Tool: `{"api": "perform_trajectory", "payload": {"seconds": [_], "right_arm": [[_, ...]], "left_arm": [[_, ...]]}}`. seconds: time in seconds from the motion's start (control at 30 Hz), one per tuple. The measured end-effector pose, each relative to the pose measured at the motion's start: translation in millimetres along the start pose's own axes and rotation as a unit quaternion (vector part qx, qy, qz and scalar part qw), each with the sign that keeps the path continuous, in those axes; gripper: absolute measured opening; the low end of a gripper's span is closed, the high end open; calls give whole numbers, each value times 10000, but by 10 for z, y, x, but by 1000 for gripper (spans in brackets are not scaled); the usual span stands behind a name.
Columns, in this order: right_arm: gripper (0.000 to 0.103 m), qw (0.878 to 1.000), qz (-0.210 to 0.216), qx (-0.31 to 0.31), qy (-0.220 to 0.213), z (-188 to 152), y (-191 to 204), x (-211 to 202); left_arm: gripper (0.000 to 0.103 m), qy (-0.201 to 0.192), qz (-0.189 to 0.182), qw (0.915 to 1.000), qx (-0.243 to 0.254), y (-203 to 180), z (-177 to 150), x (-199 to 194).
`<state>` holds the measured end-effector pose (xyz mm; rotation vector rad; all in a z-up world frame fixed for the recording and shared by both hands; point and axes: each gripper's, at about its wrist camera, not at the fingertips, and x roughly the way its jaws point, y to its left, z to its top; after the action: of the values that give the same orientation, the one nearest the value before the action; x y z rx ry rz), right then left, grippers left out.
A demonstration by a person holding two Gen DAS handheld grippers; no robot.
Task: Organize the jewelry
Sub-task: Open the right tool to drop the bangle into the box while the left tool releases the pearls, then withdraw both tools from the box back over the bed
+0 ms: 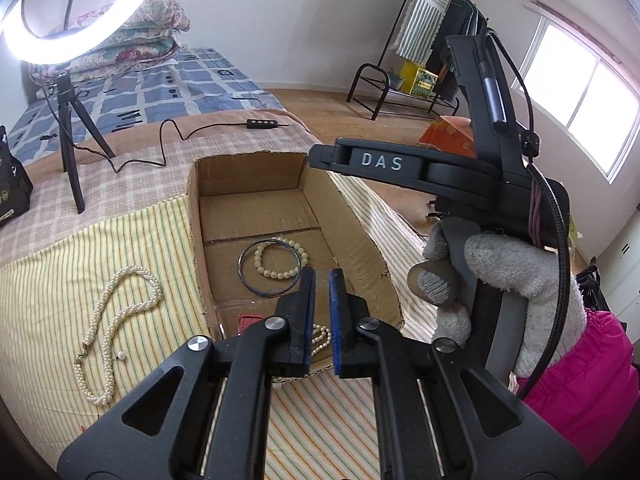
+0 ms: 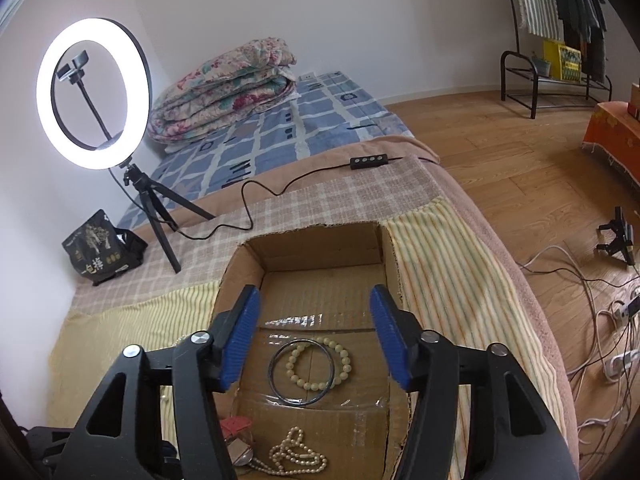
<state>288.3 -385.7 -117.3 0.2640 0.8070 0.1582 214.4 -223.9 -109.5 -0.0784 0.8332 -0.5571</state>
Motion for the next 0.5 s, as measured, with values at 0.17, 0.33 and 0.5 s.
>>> {"api": "perform_trajectory", "payload": {"seconds": [0.17,0.33,0.5], "right_arm": [[69,9997,-233,-44,-70,25,53,-74],[78,9984,-507,-116,-231,38,104,-200],[78,9968,-674,-238,-346,30,164,-325]], "left_arm": [[39,-151,115,9998,-3,79,2,-178],[63,-278,226,9993,-54,211,-1,-374],[65,-392,437,9982,-93,386,-2,-582]]}}
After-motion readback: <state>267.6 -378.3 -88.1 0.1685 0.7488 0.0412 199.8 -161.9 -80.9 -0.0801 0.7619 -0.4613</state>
